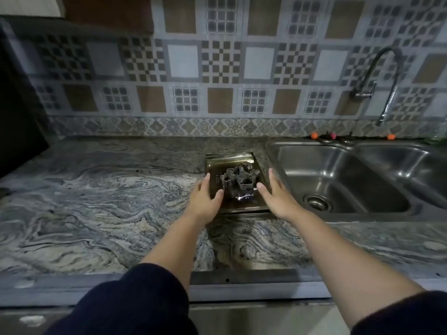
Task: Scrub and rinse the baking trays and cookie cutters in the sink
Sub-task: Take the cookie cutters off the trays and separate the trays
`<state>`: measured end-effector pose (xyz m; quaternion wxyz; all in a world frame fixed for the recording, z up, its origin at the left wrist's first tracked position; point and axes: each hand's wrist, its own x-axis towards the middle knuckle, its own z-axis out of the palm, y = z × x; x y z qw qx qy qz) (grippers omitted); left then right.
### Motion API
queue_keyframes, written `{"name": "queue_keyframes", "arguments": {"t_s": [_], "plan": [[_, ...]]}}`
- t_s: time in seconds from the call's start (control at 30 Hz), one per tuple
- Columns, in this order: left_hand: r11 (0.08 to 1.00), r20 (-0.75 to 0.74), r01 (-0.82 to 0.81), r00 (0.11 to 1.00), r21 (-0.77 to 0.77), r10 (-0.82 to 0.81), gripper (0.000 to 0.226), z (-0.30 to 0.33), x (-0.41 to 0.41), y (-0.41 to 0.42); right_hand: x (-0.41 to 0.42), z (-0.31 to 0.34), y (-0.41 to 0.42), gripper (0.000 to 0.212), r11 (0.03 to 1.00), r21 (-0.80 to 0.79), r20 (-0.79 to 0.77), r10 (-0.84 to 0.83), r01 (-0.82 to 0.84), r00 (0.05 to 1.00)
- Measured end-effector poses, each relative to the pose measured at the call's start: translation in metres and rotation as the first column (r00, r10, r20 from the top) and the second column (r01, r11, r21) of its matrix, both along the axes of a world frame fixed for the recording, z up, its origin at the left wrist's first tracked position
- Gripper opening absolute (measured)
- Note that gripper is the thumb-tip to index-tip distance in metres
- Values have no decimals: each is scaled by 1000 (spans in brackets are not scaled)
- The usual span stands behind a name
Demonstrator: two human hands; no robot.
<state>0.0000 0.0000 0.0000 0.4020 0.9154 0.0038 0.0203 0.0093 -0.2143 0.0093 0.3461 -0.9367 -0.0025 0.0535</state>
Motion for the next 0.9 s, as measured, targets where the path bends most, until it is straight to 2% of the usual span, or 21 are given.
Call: {"name": "queue_keyframes", "arguments": {"t_s": [0.2, 0.37, 0.53, 0.6, 0.67, 0.9], "plan": [[985, -110, -72, 992, -159, 55, 64, -19, 49, -5, 44, -3, -4, 78, 988, 149, -96, -35, 49, 995], [967, -162, -146, 980, -207, 113, 70, -29, 69, -8, 65, -14, -3, 76, 961, 269, -121, -25, 57, 992], [968, -197, -153, 974, -201, 113, 75, -35, 71, -9, 72, -18, 0, 80, 955, 289, -169, -10, 59, 986], [959, -202, -168, 972, -228, 123, 84, -38, 71, -8, 73, -15, 2, 83, 953, 293, -176, -23, 75, 984], [949, -211, -176, 970, -262, 122, 89, -39, 71, -7, 72, -11, 4, 85, 938, 334, -184, -29, 90, 983], [865, -200, -175, 976, -470, 89, 82, -35, 67, -6, 74, 7, 11, 83, 905, 413, -171, -29, 98, 985]]}}
